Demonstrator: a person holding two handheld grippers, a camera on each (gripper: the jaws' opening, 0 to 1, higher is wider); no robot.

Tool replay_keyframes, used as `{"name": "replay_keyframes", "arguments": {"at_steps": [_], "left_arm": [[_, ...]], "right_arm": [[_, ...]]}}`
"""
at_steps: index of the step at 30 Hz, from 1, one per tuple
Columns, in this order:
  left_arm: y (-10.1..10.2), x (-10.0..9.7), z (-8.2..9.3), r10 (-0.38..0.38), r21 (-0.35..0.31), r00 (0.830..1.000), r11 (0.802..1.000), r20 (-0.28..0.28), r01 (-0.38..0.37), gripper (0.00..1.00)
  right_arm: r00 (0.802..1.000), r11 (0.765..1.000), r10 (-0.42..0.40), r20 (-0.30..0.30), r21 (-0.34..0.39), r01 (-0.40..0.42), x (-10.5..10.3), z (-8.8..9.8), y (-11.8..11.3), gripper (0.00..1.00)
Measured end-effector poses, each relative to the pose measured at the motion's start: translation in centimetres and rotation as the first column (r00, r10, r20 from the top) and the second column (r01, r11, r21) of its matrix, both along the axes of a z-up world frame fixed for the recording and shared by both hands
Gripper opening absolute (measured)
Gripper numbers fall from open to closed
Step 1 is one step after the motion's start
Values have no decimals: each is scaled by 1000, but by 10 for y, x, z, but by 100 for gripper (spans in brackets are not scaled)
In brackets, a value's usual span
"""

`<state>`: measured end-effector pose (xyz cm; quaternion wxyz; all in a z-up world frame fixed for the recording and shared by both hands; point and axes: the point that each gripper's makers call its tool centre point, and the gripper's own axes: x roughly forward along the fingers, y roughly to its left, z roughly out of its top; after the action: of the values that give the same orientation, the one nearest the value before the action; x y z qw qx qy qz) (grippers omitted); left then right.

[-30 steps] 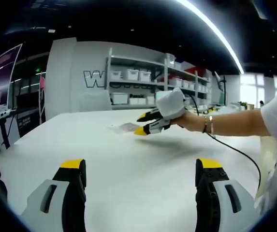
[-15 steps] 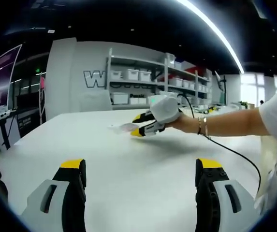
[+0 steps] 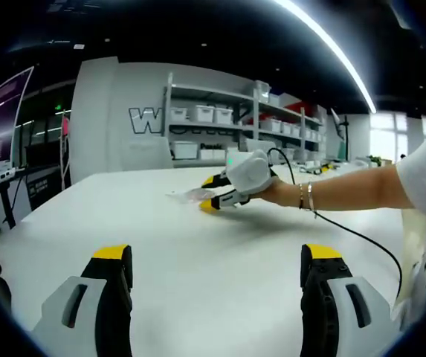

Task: Open the resealable bag by pulling the two sides of the seal apart until the entire bag opening is separated and visibly accessible.

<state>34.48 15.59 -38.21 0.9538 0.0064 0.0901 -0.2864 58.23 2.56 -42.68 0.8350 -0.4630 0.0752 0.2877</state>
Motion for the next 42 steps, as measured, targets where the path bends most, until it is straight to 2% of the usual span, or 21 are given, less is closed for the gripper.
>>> {"name": "replay_keyframes", "arguments": {"at_steps": [5, 14, 23, 36, 42], "left_arm": [[-1, 3, 0, 1, -3, 1000, 1000, -2, -1, 93], [3, 6, -2, 10, -4, 1000, 1000, -7, -10, 93], [0, 8, -7, 5, -8, 1000, 1000, -14, -5, 92], [3, 8, -8, 12, -13, 1000, 1000, -13, -13, 92], [3, 8, -8, 14, -15, 1000, 1000, -14, -14, 92]], "right_arm": [[1000, 1000, 3, 15, -4, -3, 3, 0, 0, 30], [996, 997, 28, 85, -69, -22, 12, 2, 4, 30], [994, 995, 49, 102, -91, -40, 17, 1, 12, 27], [993, 996, 51, 107, -84, -42, 21, -1, 17, 22], [995, 999, 26, 99, -47, -22, 28, -2, 16, 21]]}}
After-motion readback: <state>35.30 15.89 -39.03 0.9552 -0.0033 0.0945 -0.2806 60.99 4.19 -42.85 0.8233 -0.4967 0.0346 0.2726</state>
